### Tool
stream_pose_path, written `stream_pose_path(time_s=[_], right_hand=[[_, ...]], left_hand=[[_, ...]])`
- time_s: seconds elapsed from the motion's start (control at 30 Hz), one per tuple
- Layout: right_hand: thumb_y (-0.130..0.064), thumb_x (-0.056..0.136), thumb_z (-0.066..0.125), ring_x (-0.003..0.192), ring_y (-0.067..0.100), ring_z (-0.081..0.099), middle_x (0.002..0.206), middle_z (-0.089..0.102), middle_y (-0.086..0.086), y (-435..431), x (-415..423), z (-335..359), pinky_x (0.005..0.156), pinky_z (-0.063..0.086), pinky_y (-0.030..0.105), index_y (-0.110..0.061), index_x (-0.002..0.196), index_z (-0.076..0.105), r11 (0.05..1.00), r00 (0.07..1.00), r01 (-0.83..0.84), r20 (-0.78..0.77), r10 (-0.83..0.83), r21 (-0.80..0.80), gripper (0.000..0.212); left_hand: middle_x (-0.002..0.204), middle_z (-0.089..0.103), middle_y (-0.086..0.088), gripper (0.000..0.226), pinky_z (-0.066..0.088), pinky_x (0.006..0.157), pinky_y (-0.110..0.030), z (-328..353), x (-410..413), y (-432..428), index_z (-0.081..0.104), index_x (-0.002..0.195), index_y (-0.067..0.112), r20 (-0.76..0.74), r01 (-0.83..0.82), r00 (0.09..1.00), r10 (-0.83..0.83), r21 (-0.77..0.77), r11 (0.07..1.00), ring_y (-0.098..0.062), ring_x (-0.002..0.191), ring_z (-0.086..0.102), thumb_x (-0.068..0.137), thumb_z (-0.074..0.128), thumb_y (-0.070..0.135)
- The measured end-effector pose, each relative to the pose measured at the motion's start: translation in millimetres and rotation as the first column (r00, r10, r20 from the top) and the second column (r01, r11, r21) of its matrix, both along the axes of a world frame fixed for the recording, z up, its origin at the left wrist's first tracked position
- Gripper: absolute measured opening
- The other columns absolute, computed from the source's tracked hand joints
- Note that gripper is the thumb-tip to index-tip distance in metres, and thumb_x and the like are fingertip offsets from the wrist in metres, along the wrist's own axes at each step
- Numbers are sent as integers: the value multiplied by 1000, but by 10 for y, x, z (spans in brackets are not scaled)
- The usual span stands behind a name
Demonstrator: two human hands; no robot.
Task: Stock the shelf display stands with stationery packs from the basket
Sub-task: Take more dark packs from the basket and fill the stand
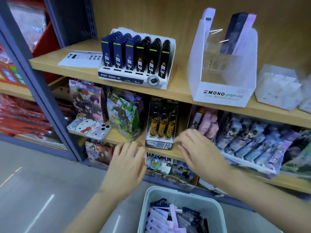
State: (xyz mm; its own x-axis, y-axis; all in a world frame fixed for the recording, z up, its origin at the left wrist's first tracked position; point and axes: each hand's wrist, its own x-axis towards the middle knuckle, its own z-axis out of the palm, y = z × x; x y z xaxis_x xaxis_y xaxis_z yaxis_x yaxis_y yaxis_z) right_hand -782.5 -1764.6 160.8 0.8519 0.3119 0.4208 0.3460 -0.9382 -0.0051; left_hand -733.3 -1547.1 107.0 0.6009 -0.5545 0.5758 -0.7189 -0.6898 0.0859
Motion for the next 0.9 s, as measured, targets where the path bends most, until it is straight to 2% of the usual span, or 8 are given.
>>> stream_pose_path(time_s=[0.13,0.27,0.33,0.43,0.5,0.63,0.77,0.9], right_hand=[[-13,80,70,79,10,61,89,58,-9,-126,-387,-881,68,44,17,-22,92,63,992,952,104,-294,-79,69,17],[-10,97,43,115,15,50,123,47,-1,-191,-697,-1747,87,42,24,-18,124,49,941,724,307,-676,-136,140,29],[-11,98,40,120,16,47,131,43,1,-190,-836,-2139,84,36,22,-18,132,42,924,601,364,-788,-134,121,35],[-14,98,43,119,17,48,137,42,2,-125,-999,-2520,87,38,22,-18,138,38,904,487,403,-870,-81,141,40],[-16,97,45,116,17,51,137,44,4,-25,-1068,-2715,94,44,29,-17,137,37,878,436,447,-899,-45,173,41],[-31,98,49,118,16,51,142,37,5,262,-1088,-2922,100,41,27,-13,140,31,785,373,568,-928,23,248,49],[-41,95,51,135,19,31,151,24,4,369,-944,-3025,110,28,27,-11,148,19,770,442,604,-891,-106,208,69],[-42,97,46,144,18,13,158,11,-1,351,-714,-3054,116,11,31,-13,151,10,832,462,535,-876,-142,147,72]], left_hand=[[87,55,-2,18,30,72,-34,-779,-230,32,51,92,19,-232,3,972,19,94,996,-22,80,43,76,43,24],[96,60,0,29,32,74,-29,-1447,-418,14,48,110,20,-509,2,857,77,153,988,-18,83,49,83,40,28],[107,59,-1,38,39,80,-27,-1710,-502,-18,46,122,19,-663,-30,738,125,153,988,-19,90,58,90,33,32],[131,44,-4,47,37,98,-31,-1996,-631,-92,32,142,15,-827,-83,535,170,149,985,-24,116,50,99,30,32],[135,39,-4,48,35,100,-30,-2105,-721,-150,22,146,15,-888,-115,433,156,117,986,-24,120,47,100,35,22],[134,47,-2,54,38,75,-15,-2155,-858,-262,14,149,25,-949,-273,283,143,63,960,-13,103,50,101,36,16],[125,48,3,56,37,55,-1,-2139,-897,-291,7,150,32,-976,-339,177,126,60,939,-12,91,50,103,34,18],[127,42,12,56,33,76,-13,-2171,-901,-303,8,152,29,-975,-376,184,128,51,925,-8,106,48,102,34,22]])
